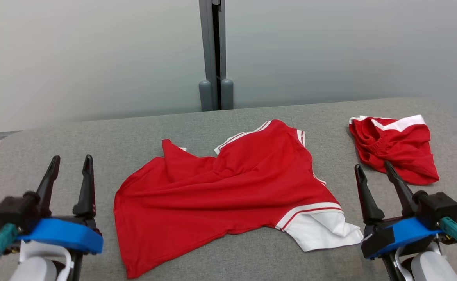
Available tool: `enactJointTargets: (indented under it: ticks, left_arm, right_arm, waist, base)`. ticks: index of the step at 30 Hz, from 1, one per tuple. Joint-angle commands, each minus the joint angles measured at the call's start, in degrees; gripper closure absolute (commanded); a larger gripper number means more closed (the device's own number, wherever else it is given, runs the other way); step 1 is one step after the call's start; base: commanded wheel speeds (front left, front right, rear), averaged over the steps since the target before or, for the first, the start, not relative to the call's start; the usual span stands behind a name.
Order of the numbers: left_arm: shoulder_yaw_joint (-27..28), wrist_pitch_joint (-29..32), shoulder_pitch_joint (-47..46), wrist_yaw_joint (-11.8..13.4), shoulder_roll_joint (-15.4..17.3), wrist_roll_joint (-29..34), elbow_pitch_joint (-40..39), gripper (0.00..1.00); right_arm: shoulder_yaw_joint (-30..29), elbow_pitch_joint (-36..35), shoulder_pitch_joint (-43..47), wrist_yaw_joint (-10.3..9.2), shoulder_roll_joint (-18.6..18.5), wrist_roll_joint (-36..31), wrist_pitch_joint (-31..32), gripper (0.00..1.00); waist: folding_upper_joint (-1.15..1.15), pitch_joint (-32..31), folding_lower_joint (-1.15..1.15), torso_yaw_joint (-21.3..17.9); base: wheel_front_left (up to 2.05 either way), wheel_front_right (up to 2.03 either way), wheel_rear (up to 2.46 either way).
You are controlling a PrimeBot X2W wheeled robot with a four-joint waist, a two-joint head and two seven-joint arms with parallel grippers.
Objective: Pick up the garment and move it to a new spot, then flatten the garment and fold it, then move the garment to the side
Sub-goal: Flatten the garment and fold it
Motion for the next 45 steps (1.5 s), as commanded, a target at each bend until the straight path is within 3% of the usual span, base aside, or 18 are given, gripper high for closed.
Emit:
enactJointTargets:
  ticks: [1,5,11,21,40,45]
  left_arm:
    - [-0.2,-2.0,2.0,1.3,-0.5,1.7,-2.1,0.0]
    - [0.1,-4.2,6.3,4.1,-2.1,5.1,-5.6,0.0]
    - [2.0,-4.6,11.2,5.0,-5.2,7.2,-8.5,0.0]
    - [4.8,-4.7,12.9,2.5,-7.7,9.9,-8.6,0.0]
    - [6.7,-4.7,12.7,0.6,-9.8,12.0,-6.2,0.0]
    - [6.2,-0.5,13.3,0.0,-10.3,9.2,-2.4,0.0]
  right_arm:
    - [0.2,-0.2,1.2,0.01,-0.5,0.4,-0.7,0.0]
    - [0.1,-0.2,3.8,0.01,-0.6,0.5,-1.4,0.0]
    - [-0.6,0.8,7.0,0.01,-0.2,-0.1,-2.0,0.0]
    - [-0.5,1.3,5.4,0.01,-0.5,-0.1,-2.2,0.0]
    - [-0.7,0.9,4.7,0.01,-0.3,-0.9,-1.4,0.0]
    - [-1.5,4.2,4.2,0.02,0.4,-0.4,5.1,0.0]
  waist:
    - [0.0,-0.3,0.01,0.3]
    - [0.0,-0.8,0.01,0.7]
    - [0.0,-0.9,0.01,0.2]
    - [0.0,-1.2,0.01,-0.7]
    - [0.0,-1.1,0.01,-0.8]
    - [0.0,-1.0,0.01,-0.9]
  base:
    - [0.0,0.0,0.0]
    - [0.0,0.0,0.0]
    - [0.0,0.0,0.0]
    - [0.0,0.0,0.0]
    - [0.0,0.0,0.0]
    - [0.0,0.0,0.0]
